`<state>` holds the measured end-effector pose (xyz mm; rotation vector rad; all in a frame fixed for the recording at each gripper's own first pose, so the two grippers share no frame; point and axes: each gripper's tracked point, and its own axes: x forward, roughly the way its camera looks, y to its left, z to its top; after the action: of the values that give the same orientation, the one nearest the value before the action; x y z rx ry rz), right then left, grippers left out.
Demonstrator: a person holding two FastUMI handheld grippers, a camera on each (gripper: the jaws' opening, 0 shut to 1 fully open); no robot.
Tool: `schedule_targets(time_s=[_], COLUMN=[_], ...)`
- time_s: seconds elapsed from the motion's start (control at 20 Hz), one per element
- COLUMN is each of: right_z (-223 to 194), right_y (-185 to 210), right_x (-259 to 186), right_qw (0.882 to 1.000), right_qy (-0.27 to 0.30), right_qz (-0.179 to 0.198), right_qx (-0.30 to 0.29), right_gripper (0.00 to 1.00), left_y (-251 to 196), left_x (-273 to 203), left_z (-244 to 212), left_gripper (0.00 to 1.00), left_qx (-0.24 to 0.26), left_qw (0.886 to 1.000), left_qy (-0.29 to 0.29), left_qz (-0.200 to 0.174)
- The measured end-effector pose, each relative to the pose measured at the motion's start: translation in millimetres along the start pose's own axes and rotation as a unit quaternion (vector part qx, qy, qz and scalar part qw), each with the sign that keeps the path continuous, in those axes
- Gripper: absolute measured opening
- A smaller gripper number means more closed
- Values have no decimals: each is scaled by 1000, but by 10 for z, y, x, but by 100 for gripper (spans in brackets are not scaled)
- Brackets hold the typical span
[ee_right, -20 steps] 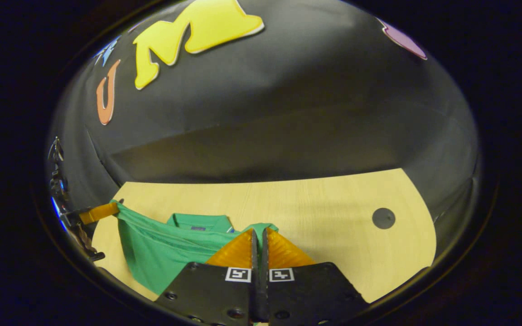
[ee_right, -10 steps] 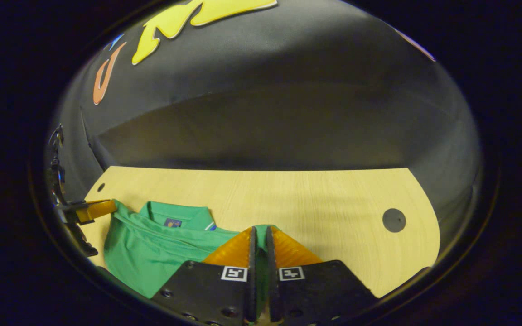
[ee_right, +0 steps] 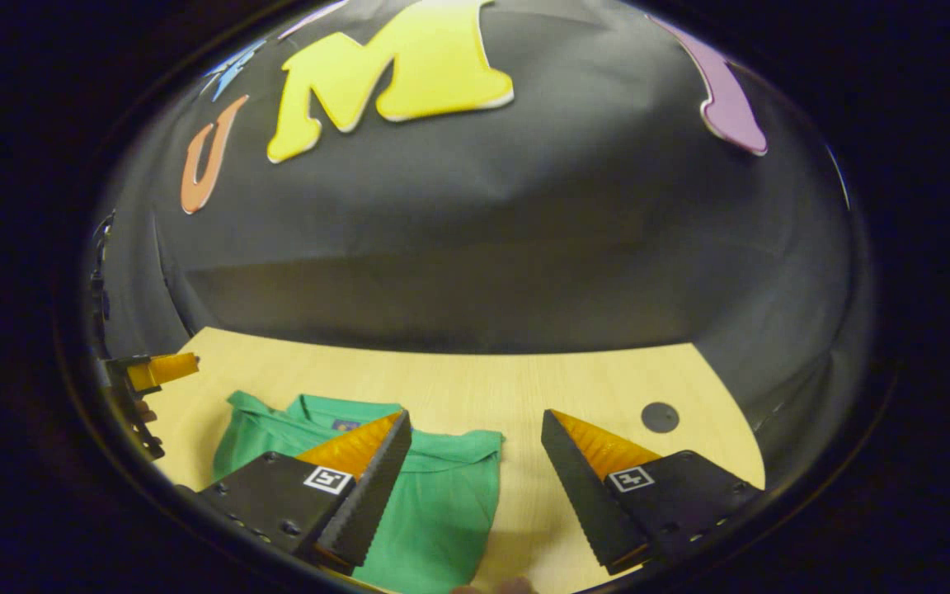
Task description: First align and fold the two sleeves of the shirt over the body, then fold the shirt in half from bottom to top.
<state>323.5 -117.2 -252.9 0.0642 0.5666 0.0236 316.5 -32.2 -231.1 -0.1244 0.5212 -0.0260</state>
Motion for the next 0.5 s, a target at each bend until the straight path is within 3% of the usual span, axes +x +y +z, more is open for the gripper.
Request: schedule_targets(time_s=[0.35,0.45,0.5], right_z=[784,933,958], right_y=[347,482,546], right_x=[-1373,-1846,-2062], right_qw=[993,989,987], right_qy=[-111,-142,-153], right_qz=[-5,-2,-1], right_qx=[-47,-46,-42], right_gripper=[93,99,96], left_y=[-330,-387,-445], left_x=[-1384,-1865,-2084], left_z=[1061,1239,1264], left_gripper=[100,100,100], left_qx=[54,59,59], left_qw=[989,984,983], left_qy=[-136,-168,-174], left_qz=[-1,-3,-7])
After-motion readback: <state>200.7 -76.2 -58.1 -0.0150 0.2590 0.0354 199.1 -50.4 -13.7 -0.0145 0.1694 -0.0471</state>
